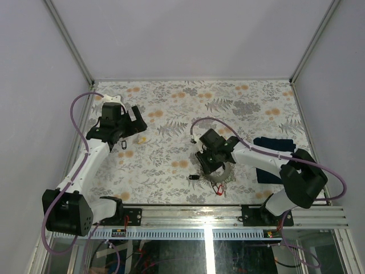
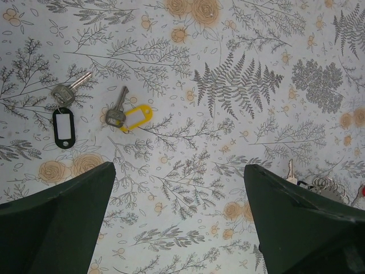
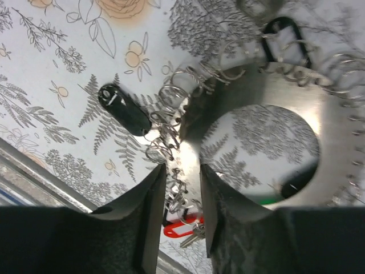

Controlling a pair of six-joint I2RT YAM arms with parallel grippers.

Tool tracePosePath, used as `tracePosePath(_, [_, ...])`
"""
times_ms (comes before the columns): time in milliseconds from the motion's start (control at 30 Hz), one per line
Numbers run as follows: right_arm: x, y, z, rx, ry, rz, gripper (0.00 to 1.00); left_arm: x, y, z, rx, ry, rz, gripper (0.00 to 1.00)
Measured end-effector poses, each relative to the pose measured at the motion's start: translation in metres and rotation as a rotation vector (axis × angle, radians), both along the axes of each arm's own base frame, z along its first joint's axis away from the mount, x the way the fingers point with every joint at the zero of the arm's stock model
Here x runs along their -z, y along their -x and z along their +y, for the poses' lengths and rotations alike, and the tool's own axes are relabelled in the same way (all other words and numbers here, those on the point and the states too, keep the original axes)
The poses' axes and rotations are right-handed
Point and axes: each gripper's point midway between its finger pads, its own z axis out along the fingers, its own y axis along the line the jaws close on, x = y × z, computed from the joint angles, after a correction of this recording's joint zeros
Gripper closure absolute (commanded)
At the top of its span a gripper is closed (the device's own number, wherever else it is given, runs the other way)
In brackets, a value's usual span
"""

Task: Put the keys on the keyring
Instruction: Pick up the keyring from the center of the board.

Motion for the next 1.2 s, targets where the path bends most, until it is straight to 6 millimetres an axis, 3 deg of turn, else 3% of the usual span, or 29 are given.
tracePosePath(167, [-0.026, -0.015, -0.008, 0.059, -0.001, -0.110, 0.60, 0.000, 0.000, 0.000, 0.001, 0.005, 0.000, 0.00])
tracePosePath(367, [-0.047, -0.044, 0.017, 0.089, -0.035, -0.161, 0.63, 0.000, 0.000, 0.001, 0.001, 0.004, 0.000, 0.00])
tracePosePath(467, [-0.039, -0.052, 0.026, 0.087, -0.023, -0.151, 0.63, 0.000, 0.000, 0.001, 0.000, 0.004, 0.000, 0.00])
tracePosePath(733, [-0.002, -0.049, 0.024, 0.051, 0.060, -0.076, 0.63, 0.000, 0.000, 0.002, 0.000, 0.008, 0.001, 0.00])
tracePosePath(1200, [0.008, -0.053, 0.025, 0.029, 0.090, -0.073, 0.68, 0.002, -0.001, 0.002, 0.006, 0.021, 0.010, 0.00])
